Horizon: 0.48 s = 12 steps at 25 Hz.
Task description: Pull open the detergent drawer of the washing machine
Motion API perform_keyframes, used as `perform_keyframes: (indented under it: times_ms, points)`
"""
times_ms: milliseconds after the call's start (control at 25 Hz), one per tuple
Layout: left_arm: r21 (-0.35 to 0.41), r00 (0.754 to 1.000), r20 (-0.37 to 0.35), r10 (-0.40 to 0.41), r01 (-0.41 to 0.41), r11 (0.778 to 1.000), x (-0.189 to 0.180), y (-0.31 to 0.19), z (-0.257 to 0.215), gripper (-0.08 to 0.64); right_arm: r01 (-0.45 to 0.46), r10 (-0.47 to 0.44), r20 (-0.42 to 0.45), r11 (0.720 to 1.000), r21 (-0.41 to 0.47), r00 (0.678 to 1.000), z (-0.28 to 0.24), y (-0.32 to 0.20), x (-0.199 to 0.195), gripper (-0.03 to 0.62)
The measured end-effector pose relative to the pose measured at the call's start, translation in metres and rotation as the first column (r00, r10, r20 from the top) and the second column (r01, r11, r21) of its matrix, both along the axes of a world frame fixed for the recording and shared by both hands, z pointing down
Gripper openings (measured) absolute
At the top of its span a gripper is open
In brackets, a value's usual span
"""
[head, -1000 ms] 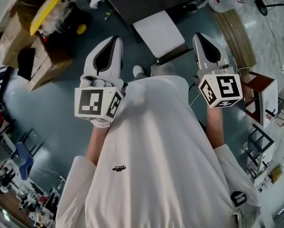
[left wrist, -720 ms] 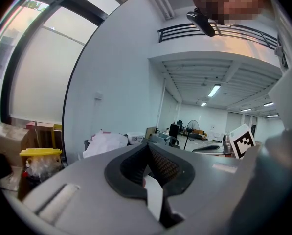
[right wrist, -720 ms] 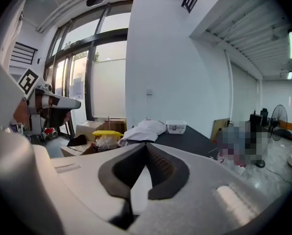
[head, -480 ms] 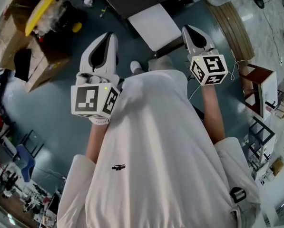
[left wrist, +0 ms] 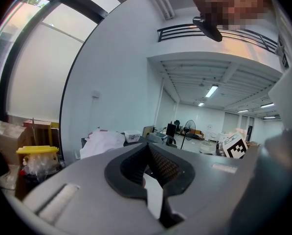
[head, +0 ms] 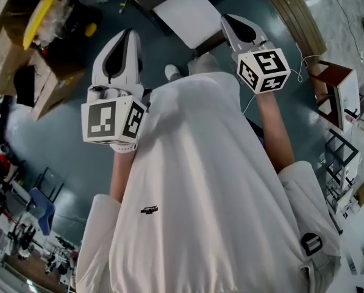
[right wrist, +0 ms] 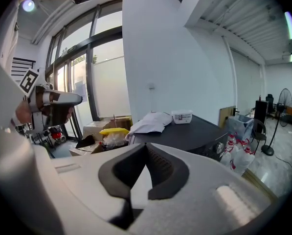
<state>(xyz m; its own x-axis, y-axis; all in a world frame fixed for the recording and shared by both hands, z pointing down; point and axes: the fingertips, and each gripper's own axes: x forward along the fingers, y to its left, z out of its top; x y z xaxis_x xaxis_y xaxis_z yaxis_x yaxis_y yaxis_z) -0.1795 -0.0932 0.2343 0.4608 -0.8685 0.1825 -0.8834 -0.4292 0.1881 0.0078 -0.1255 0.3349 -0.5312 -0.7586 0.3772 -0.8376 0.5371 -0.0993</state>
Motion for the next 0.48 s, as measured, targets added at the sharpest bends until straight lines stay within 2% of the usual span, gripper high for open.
perform_keyframes:
  times_ms: [160,480]
  points:
    - [0.000,1.000,0.006,0.006,-0.006,1.000,0.001,0.001,-0.001,0.014,0.017,-0.017,-0.021,1.000,0.017,1.000,-0.003,0.005,-0.005,0.002]
    - [0.004,1.000,0.009,0.026,-0.026,1.000,0.011,0.005,-0.002,0.014,-0.009,0.010,-0.027,1.000,0.028,1.000,-0.007,0.011,0.010,0.002]
